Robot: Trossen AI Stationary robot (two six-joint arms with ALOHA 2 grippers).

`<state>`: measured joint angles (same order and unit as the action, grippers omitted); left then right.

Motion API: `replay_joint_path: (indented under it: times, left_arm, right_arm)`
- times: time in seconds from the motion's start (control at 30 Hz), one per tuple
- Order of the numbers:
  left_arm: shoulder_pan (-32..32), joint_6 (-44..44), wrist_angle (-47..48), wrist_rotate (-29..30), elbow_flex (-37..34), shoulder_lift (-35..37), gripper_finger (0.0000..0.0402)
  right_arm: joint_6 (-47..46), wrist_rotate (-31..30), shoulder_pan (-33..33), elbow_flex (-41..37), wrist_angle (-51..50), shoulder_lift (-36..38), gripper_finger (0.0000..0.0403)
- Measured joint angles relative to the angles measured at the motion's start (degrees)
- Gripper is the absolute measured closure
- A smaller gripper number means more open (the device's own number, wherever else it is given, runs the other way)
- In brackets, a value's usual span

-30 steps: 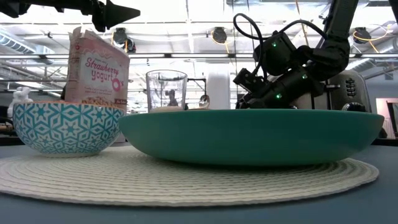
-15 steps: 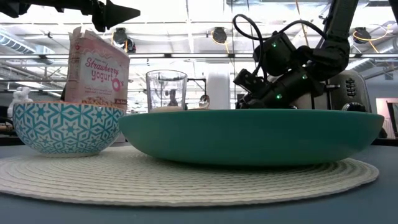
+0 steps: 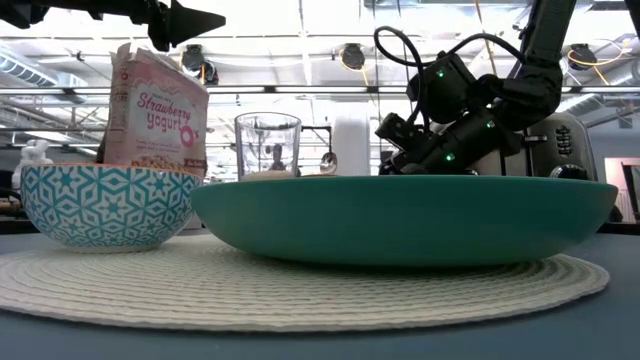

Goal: Arrange a breakfast setting
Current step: Put the red apple on the white placemat on the right of the cup of milk, then put the blue spoon on the left side of the orange bowl

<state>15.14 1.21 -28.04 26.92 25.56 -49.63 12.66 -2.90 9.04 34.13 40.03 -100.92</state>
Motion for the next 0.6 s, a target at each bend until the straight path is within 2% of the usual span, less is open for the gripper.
replay_joint_path:
  times: [0.33, 0.6]
  left_arm:
    - [0.0, 0.0, 0.0, 0.0, 0.0, 0.0, 0.0009]
    - [0.0, 0.0, 0.0, 0.0, 0.0, 0.0, 0.0009]
  right_arm:
    - [0.0, 0.0, 0.0, 0.0, 1.1, 0.6, 0.0022]
    - [0.9, 0.0, 0.0, 0.0, 1.8, 6.8, 0.0023]
